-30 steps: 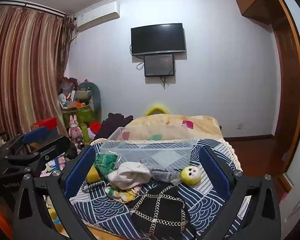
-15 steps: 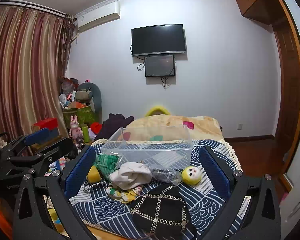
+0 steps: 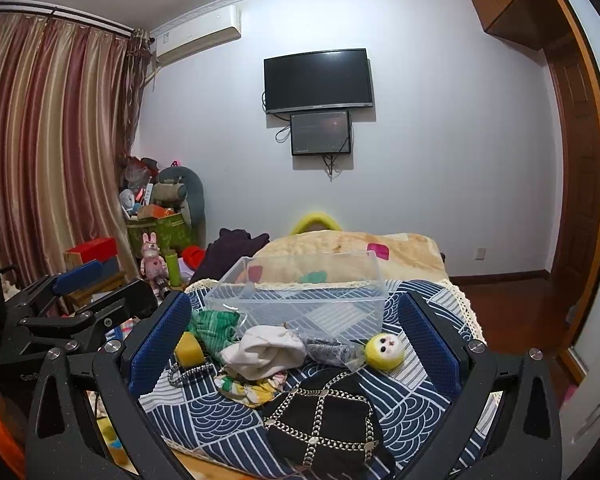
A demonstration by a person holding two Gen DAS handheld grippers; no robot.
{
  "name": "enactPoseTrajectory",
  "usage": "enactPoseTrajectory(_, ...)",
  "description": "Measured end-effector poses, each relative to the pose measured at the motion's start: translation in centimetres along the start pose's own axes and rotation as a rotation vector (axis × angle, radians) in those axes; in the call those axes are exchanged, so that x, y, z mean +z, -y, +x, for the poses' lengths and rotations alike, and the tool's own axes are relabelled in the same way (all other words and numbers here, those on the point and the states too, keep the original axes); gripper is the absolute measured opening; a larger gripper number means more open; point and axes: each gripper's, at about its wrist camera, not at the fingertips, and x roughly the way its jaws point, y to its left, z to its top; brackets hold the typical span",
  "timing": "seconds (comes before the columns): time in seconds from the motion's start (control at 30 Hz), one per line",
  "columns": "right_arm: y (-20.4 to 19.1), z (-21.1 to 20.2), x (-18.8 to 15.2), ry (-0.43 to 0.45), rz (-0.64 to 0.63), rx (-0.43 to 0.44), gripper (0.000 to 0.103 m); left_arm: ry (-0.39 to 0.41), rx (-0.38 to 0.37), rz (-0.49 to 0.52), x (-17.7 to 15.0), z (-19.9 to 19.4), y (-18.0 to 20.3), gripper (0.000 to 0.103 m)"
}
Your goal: Organize soft objects
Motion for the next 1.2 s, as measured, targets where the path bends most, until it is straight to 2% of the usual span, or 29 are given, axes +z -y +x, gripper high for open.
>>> enactPoseTrajectory(1.2,-0.15,0.07,-0.12,0.0,0.005,0.01,0.103,0.004,-0.007,-0.009,-0.19,-0.04,-0.06,0.103)
